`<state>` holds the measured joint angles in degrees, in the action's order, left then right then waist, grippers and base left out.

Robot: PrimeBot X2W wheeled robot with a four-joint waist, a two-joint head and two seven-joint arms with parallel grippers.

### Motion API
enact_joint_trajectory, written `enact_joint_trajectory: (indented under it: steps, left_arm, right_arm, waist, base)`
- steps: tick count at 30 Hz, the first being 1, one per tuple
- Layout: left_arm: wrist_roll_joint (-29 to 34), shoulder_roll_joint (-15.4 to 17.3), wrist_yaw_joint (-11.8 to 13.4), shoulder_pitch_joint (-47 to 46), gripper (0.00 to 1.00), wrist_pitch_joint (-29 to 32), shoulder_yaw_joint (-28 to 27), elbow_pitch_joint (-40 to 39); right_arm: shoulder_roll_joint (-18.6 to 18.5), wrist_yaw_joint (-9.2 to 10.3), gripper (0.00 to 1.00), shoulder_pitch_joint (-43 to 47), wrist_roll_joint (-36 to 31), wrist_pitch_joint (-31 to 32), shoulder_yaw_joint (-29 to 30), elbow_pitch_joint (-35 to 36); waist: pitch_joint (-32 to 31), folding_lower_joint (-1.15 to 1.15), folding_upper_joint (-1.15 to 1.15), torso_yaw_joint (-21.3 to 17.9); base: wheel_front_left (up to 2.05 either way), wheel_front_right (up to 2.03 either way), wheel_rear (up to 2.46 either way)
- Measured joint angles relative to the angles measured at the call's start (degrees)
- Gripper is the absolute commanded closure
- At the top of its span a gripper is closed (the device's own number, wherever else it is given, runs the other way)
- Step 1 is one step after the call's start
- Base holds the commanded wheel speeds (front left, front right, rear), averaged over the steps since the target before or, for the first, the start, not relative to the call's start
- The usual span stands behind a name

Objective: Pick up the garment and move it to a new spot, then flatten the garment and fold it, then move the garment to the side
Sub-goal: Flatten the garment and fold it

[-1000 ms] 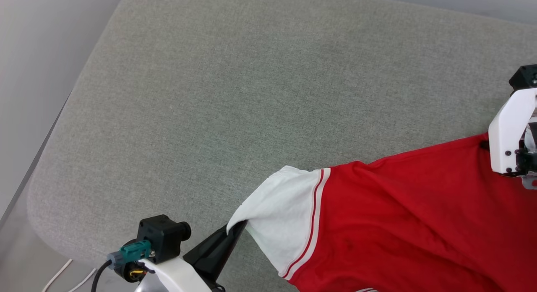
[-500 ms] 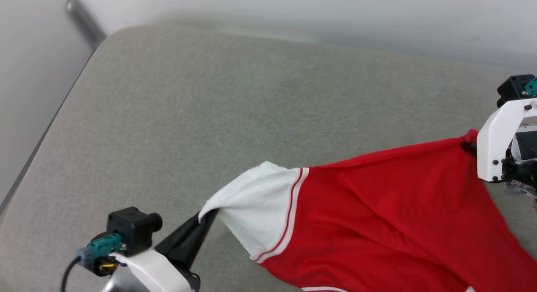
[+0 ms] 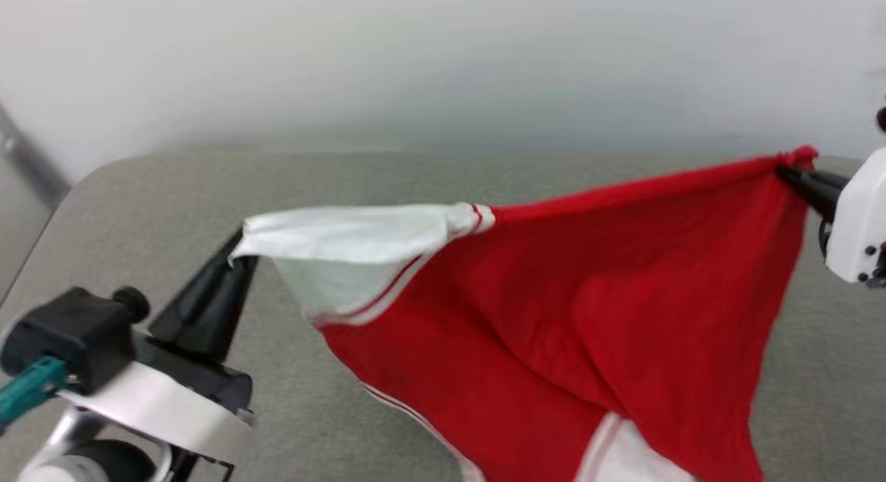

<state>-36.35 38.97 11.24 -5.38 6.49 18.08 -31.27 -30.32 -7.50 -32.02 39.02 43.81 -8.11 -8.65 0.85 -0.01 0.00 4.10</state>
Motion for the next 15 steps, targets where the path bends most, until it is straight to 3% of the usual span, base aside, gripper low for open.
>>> enact_joint_trajectory:
  steps: [8,15]
  left_arm:
    - [-2.37,0.74,1.11,-4.18,1.00,-1.64,-7.10,-4.28]
    - [-4.38,3.98,0.89,-10.82,1.00,-1.09,-13.59,-5.12]
  right_arm:
    - [3.37,0.00,1.00,0.85,0.03,-1.79,5.12,13.99]
    - [6.03,0.00,1.00,-0.25,-1.58,-2.82,7.48,21.71]
  waist:
    - [-1.68,0.00,0.00,-5.87]
    - [-1.02,0.00,0.00,-9.24]
  base:
    - [0.00,0.00,0.00]
    - [0.00,0.00,0.00]
